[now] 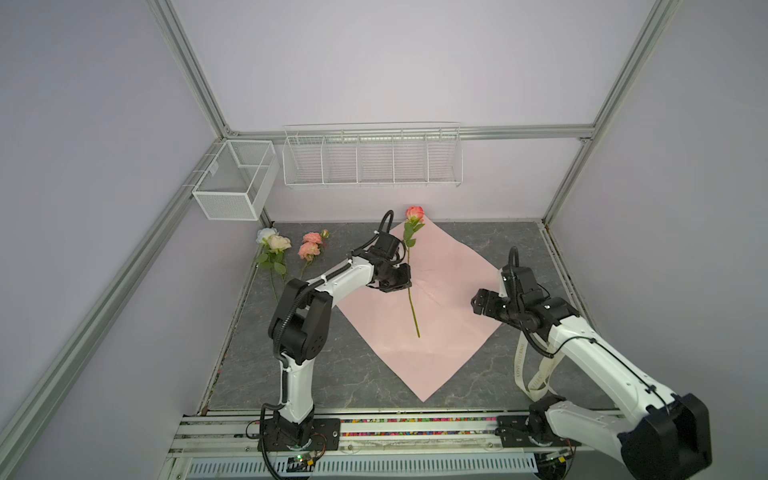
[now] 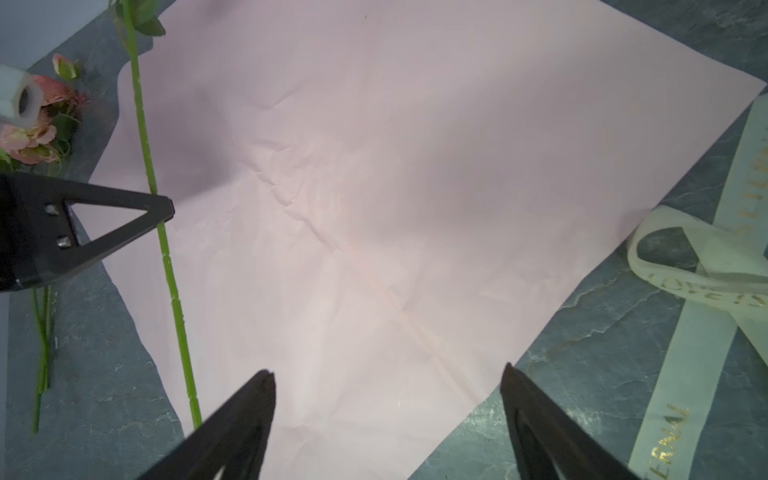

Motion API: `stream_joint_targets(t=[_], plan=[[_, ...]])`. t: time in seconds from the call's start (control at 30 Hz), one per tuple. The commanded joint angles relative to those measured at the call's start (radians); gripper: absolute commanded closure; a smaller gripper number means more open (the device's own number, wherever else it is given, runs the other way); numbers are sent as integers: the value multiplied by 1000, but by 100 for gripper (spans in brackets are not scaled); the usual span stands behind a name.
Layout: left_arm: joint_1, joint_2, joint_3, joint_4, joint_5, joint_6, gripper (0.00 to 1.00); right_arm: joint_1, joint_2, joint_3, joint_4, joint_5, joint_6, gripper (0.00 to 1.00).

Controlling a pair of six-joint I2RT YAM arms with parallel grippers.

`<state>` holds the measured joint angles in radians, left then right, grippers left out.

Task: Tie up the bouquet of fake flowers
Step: 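Carry the pink rose onto the paper's center with the left gripper and release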

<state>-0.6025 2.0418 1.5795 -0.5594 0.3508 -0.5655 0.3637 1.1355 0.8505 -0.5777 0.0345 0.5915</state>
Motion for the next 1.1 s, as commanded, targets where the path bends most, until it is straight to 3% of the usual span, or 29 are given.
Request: stream_joint_targets(t=[0.0,0.2,0.37,0.47,1.07], plan=[[-31,81,129,-116,-76,-28,100,-11,-26,-16,-63,-30,-22,12],[-55,148,190,-148,-150,-79,100,-22,-46,-28,-79,-22,-32,12],[-56,177,218,-216,-215,-49,100,-28,-46,-34,-74,-34,-32,12],[-56,191,227,-203,-193,-45,100,-26,-38,-35,-68,-41,-32,12],[-38,210,249,-328,-311,11,100,-28,-10,-32,-45,-93,-20,12]])
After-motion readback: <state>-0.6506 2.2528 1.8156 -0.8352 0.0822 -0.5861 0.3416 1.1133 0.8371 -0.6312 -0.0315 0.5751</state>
